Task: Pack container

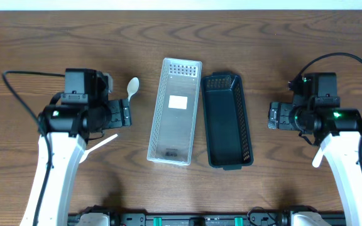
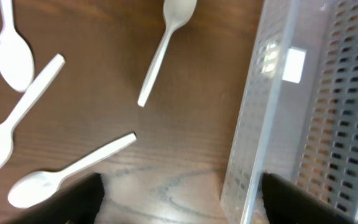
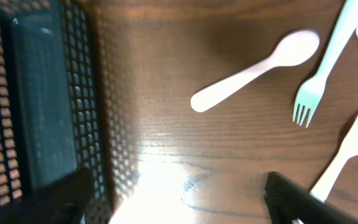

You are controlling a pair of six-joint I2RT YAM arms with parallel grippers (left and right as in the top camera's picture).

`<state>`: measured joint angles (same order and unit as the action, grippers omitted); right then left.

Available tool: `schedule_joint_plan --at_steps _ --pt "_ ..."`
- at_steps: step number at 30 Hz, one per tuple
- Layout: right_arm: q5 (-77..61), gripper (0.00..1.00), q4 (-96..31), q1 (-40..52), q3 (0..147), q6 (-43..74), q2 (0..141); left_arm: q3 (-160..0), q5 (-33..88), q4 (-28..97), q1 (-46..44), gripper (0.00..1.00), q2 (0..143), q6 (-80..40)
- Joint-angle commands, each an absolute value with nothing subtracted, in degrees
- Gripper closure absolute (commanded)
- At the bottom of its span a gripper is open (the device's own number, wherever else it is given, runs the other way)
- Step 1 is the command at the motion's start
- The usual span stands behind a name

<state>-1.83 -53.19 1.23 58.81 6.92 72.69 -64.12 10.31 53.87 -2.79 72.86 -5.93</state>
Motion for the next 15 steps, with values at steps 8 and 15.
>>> schedule_joint_plan --at_steps 8,15 --pt "-2.66 0.57 -53.8 0.82 58.81 7.27 77.73 -63.96 12.4 54.98 -5.61 0.67 84.14 -5.17" --pt "-5.32 0.81 -53.8 0.84 58.76 7.27 81.32 -63.96 12.4 54.33 -7.77 0.81 93.08 -5.15"
